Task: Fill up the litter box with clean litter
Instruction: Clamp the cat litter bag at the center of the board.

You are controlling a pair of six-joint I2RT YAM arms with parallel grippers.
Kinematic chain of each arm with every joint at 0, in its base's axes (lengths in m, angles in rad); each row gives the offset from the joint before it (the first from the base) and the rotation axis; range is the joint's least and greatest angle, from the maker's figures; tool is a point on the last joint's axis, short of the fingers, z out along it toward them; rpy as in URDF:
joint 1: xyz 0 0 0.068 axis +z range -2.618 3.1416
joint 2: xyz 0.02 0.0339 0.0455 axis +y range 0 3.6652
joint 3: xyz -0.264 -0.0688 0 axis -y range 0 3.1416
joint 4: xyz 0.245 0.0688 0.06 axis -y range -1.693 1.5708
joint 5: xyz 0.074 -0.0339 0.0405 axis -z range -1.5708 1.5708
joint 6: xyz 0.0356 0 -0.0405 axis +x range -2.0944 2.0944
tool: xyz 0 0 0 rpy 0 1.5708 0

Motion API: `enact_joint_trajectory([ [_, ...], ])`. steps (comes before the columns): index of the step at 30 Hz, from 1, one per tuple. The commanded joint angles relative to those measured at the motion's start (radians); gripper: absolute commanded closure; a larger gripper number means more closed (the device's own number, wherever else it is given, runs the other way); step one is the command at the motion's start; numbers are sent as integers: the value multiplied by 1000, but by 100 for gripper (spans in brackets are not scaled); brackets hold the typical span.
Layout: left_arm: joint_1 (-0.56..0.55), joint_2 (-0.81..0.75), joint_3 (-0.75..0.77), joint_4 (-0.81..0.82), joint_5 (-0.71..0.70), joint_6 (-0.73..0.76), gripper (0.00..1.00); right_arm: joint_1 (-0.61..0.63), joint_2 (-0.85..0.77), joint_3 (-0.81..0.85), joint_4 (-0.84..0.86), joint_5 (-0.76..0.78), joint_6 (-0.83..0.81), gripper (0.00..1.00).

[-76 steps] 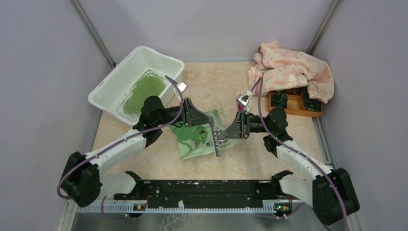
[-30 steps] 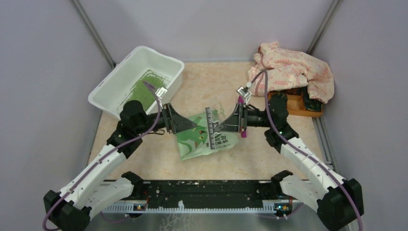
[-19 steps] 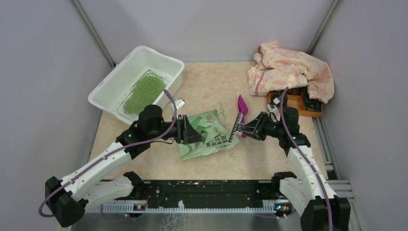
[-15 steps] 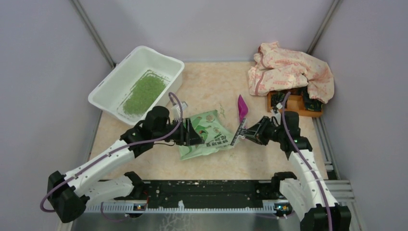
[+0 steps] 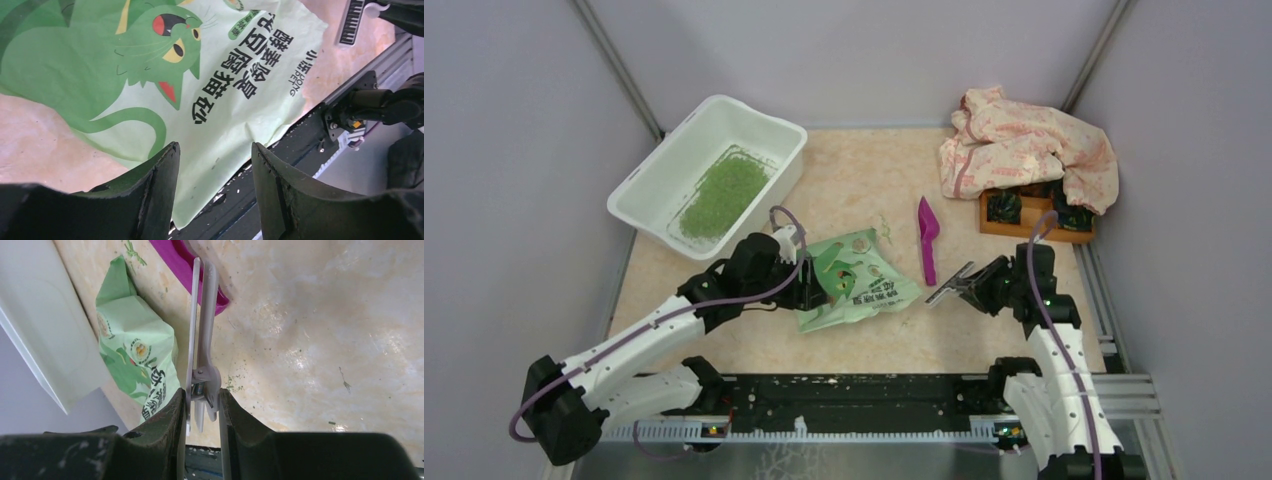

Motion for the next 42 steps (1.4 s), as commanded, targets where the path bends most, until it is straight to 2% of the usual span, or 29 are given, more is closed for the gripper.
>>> enact_joint_trajectory([
  [1,-2,-4,-19,0,-44,55,39,-9,2,25,36,61,69,100],
  [10,-1,-27,-33,10,-27,67,39,-9,50,32,95,108,108,100],
  [28,-1,-28,-35,20,-13,64,39,-7,78,35,154,64,126,100],
  [42,0,-41,-35,10,-14,69,39,110,97,41,181,130,176,100],
])
